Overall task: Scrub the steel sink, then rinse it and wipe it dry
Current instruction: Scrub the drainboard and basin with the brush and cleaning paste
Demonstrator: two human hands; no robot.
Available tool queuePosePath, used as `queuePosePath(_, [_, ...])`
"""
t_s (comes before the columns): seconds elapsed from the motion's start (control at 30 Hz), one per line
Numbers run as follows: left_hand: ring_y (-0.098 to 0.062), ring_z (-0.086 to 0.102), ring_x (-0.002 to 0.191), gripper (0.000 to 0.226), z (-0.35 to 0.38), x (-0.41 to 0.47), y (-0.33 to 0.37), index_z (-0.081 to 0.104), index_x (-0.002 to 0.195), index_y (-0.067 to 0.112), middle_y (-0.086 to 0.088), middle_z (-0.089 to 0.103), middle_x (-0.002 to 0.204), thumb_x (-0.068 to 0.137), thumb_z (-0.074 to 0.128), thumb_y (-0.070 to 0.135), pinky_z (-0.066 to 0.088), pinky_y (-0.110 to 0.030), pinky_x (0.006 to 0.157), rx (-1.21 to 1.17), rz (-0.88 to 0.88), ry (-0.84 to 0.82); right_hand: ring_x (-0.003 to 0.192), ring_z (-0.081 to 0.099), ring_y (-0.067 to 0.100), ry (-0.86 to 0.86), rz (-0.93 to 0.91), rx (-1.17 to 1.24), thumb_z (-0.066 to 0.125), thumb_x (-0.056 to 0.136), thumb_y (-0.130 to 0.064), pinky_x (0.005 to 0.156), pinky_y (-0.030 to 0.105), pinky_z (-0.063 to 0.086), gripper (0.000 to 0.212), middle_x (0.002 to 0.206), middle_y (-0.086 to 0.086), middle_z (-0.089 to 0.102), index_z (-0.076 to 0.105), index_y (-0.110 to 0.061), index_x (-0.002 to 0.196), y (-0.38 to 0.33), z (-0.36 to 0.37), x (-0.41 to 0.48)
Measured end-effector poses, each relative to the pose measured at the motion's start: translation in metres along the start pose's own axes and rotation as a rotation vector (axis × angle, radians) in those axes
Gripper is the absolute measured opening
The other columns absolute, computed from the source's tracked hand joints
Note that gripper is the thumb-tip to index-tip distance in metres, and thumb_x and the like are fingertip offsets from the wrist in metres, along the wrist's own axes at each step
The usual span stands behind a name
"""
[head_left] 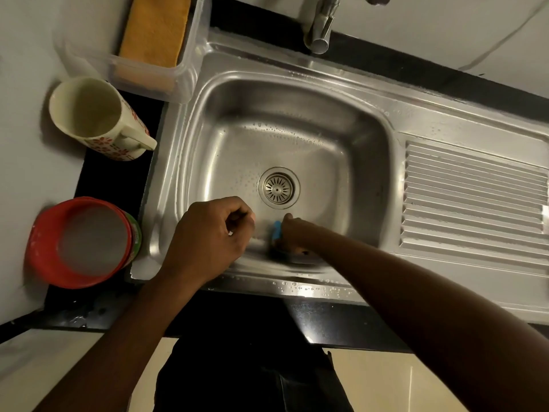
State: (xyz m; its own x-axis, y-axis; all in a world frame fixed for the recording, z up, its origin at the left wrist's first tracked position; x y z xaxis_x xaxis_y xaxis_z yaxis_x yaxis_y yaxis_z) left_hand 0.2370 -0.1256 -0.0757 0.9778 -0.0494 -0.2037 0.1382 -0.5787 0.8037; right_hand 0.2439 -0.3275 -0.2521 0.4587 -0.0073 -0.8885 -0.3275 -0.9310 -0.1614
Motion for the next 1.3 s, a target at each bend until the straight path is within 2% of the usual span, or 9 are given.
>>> queuePosePath(0.1, [-0.003,0.071,0.074,0.01,0.0,-0.001,-0.001,0.075,0.085,0.028,0.017,0.072,0.073,0.095,0.073,0.026,0.06,-0.03,0.069,-0.004,0.002,0.013,0.115,0.059,0.03,0.015,0.049,-0.059,0.06,0.103,-0.029,0.085,0.031,0.046,0.047,0.131,0.019,0.053,0.05,-0.002,0.14,0.04,-0.022,0.0])
queuePosePath(0.2, [-0.005,0.071,0.074,0.01,-0.001,-0.001,0.001,0.075,0.086,0.027,0.016,0.072,0.074,0.095,0.073,0.024,0.061,-0.032,0.069,-0.013,0.014,0.023,0.086,0.063,0.026,0.136,0.144,-0.128,0.07,0.093,-0.019,0.07,0.035,0.049,0.048,0.1,0.012,0.061,0.054,-0.001,0.134,0.078,-0.053,0.01])
queuePosePath(0.37, [-0.005,0.071,0.075,0.009,0.0,-0.002,0.0,0.076,0.087,0.026,0.016,0.072,0.075,0.096,0.074,0.024,0.061,-0.032,0.069,-0.012,0.025,0.02,0.128,0.057,0.042,0.346,0.135,-0.115,0.056,0.101,-0.023,0.104,0.049,0.049,0.052,0.141,0.023,0.055,0.036,-0.002,0.145,0.078,-0.114,0.016])
queuePosePath(0.47, [-0.005,0.071,0.076,0.009,-0.002,-0.004,-0.001,0.076,0.088,0.025,0.016,0.072,0.075,0.096,0.074,0.022,0.06,-0.029,0.07,-0.006,0.025,0.026,0.121,0.06,0.042,0.365,0.147,-0.177,0.061,0.096,-0.017,0.094,0.048,0.05,0.043,0.132,0.023,0.06,0.049,-0.001,0.135,0.076,-0.125,0.022])
queuePosePath(0.8, [-0.005,0.072,0.076,0.009,-0.003,-0.002,0.002,0.076,0.088,0.026,0.016,0.073,0.076,0.096,0.072,0.025,0.062,-0.034,0.072,-0.042,0.017,0.023,0.065,0.052,0.021,-0.355,0.246,-0.368,0.06,0.104,-0.023,0.06,0.031,0.047,0.024,0.079,0.009,0.055,0.062,-0.002,0.091,0.075,-0.02,0.002])
queuePosePath(0.9, [-0.005,0.072,0.075,0.01,-0.003,-0.001,0.002,0.075,0.087,0.026,0.016,0.073,0.076,0.096,0.072,0.025,0.062,-0.033,0.071,-0.034,0.021,0.025,0.061,0.049,0.021,-0.416,0.133,-0.348,0.058,0.105,-0.023,0.057,0.03,0.043,0.021,0.075,0.01,0.054,0.061,-0.002,0.102,0.036,-0.002,0.001])
queuePosePath(1.1, [-0.003,0.07,0.075,0.007,0.002,0.002,0.0,0.075,0.09,0.028,0.016,0.072,0.078,0.096,0.072,0.028,0.054,-0.018,0.069,0.002,-0.002,0.002,0.067,0.059,0.016,-0.156,-0.078,-0.055,0.061,0.101,-0.025,0.057,0.024,0.047,0.028,0.091,0.008,0.062,0.061,-0.002,0.116,-0.045,0.037,0.016])
queuePosePath(1.2, [-0.003,0.07,0.075,0.008,0.001,0.004,0.0,0.075,0.088,0.027,0.017,0.072,0.076,0.095,0.072,0.028,0.055,-0.019,0.069,-0.003,-0.002,0.012,0.096,0.062,0.022,-0.073,-0.07,-0.004,0.05,0.108,-0.031,0.076,0.025,0.04,0.035,0.118,0.013,0.06,0.054,-0.003,0.128,-0.023,0.02,0.016])
queuePosePath(1.3, [-0.005,0.071,0.075,0.01,0.001,0.004,0.0,0.075,0.087,0.026,0.016,0.072,0.075,0.096,0.073,0.025,0.059,-0.026,0.069,-0.004,-0.004,0.022,0.093,0.06,0.03,0.132,0.038,0.006,0.062,0.101,-0.024,0.079,0.036,0.042,0.045,0.119,0.018,0.062,0.05,0.001,0.136,0.027,-0.023,0.017])
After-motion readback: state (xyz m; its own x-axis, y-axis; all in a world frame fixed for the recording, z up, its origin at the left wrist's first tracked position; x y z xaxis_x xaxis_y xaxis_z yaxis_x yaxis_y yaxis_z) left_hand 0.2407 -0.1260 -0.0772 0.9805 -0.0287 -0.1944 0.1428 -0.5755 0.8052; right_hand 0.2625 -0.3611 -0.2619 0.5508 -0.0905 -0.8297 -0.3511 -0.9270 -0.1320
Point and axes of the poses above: each hand's wrist, its own x-axis towards the middle knuckle, its own z-axis out of the palm, y = z × x, the point moved 9 cm from there along x, towards the middle knuckle
